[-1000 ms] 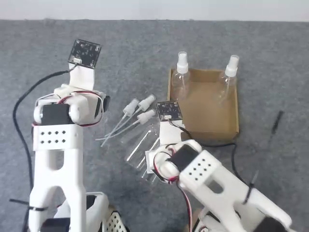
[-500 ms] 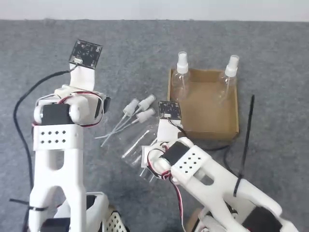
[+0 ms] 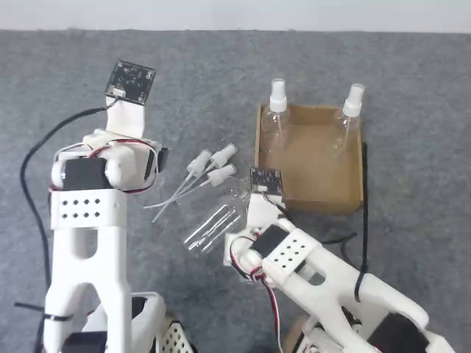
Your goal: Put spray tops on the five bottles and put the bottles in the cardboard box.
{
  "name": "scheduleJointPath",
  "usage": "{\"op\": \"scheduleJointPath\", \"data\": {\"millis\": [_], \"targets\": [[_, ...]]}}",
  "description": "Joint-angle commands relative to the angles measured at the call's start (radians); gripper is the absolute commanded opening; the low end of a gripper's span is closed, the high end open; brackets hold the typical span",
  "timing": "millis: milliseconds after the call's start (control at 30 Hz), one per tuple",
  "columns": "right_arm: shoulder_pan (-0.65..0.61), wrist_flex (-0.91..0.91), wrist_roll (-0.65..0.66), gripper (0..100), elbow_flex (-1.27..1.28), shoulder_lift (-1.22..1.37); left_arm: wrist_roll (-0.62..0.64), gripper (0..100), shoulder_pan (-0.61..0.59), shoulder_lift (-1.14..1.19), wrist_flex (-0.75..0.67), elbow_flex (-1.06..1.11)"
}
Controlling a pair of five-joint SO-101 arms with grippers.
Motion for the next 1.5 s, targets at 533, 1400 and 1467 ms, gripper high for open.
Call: {"op": "scheduleJointPath", "data": {"millis": [533, 1400, 1467], "targets": [[0.071, 0.179, 0.325, 22.0, 0.003, -0.015, -0.002, 20, 0.000, -0.011, 0.002, -0.058], [0.061, 0.599, 0.971, 5.5, -0.081, -0.704, 0.017, 20, 0.009, -0.003, 0.003, -0.061], [0.116, 0.613, 1.016, 5.5, -0.126, -0.763, 0.018, 20, 0.011, -0.002, 0.000, -0.047]]}}
